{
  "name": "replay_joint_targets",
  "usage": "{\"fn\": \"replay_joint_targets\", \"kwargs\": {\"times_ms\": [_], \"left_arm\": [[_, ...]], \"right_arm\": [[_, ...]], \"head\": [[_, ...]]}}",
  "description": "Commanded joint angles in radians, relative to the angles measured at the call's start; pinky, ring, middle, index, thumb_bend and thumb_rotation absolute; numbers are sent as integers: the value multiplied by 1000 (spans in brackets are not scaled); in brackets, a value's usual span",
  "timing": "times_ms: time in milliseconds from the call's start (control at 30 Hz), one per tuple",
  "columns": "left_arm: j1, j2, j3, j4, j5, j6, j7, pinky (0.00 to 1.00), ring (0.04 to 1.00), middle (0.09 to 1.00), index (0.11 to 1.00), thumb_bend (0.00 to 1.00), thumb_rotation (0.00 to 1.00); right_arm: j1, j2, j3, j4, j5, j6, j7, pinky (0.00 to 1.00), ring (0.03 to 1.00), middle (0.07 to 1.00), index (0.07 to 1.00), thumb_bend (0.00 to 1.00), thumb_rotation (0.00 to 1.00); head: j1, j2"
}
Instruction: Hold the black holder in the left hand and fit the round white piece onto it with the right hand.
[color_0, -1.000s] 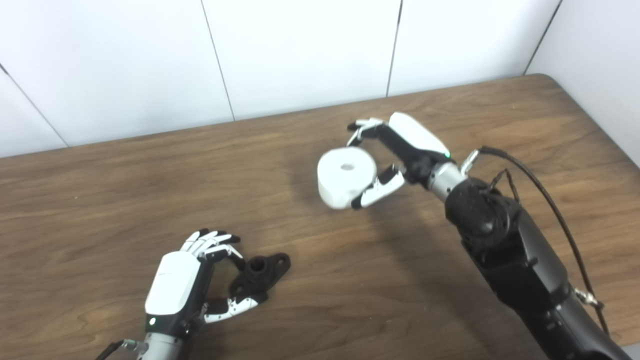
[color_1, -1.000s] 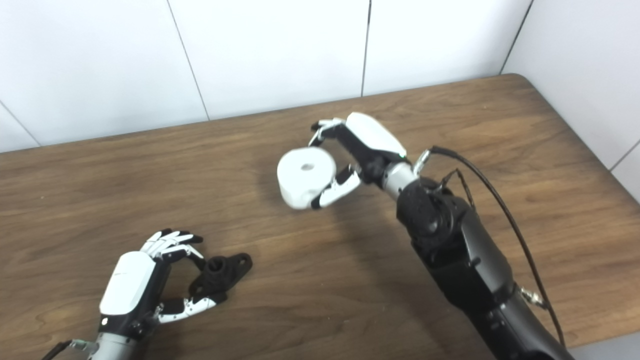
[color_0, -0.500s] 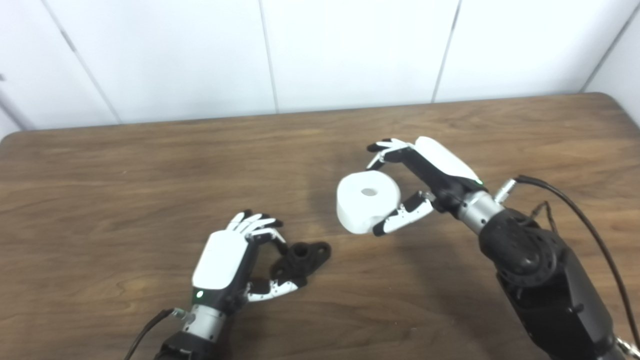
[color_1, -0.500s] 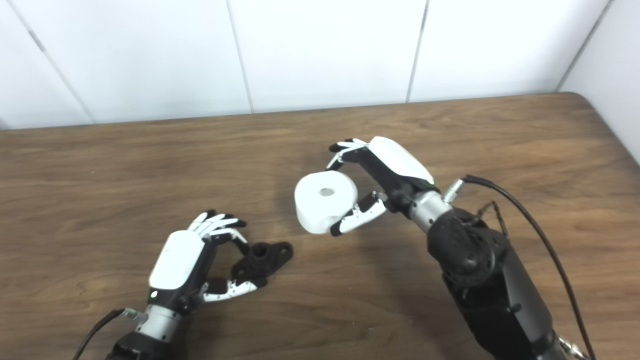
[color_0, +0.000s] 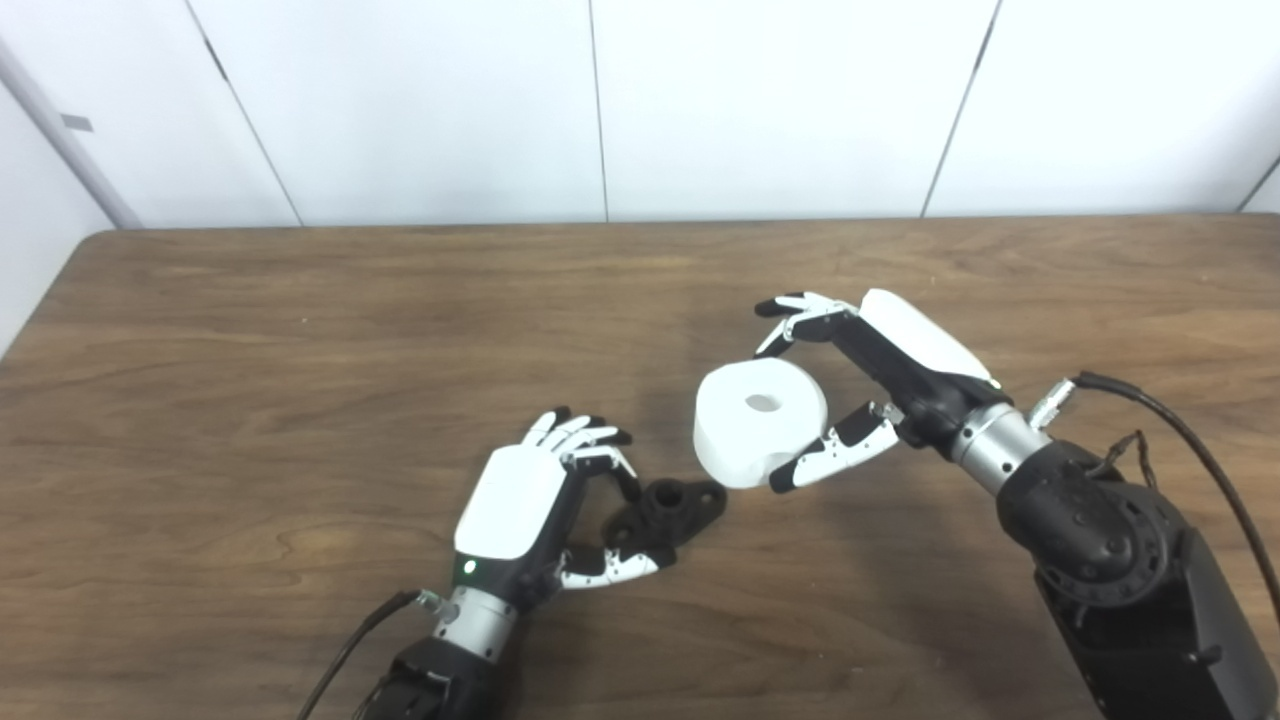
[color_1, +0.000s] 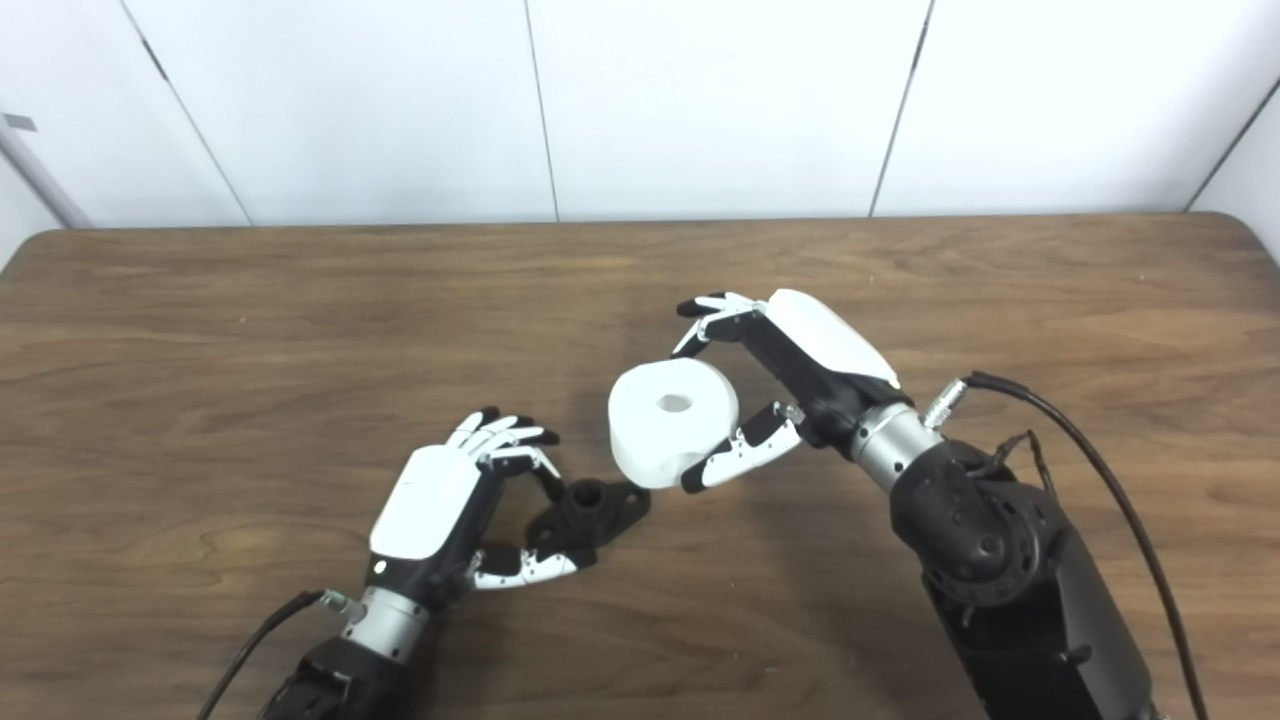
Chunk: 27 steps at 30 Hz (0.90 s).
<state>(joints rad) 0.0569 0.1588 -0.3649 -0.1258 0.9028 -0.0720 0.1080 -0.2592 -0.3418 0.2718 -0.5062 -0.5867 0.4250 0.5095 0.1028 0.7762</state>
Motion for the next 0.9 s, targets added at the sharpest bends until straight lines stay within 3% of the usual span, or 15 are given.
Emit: {"fn": "replay_joint_targets", "kwargs": {"times_ms": [0, 533, 867], "left_arm": [[42, -24, -36, 72, 4, -4, 17, 935, 855, 781, 484, 524, 58], [28, -21, -43, 54, 1, 19, 5, 934, 860, 782, 484, 524, 57], [26, -19, -42, 46, 1, 27, -4, 933, 858, 782, 484, 525, 58]], "right_arm": [[-53, 11, 1, -29, 9, -29, -11, 970, 952, 882, 484, 526, 139], [-76, 30, 40, -18, -2, -10, 11, 995, 947, 880, 484, 526, 139], [-52, 28, 67, -7, -22, -18, 20, 1000, 945, 878, 484, 525, 138]], "head": [[-5, 11], [-15, 62], [-6, 75]]}}
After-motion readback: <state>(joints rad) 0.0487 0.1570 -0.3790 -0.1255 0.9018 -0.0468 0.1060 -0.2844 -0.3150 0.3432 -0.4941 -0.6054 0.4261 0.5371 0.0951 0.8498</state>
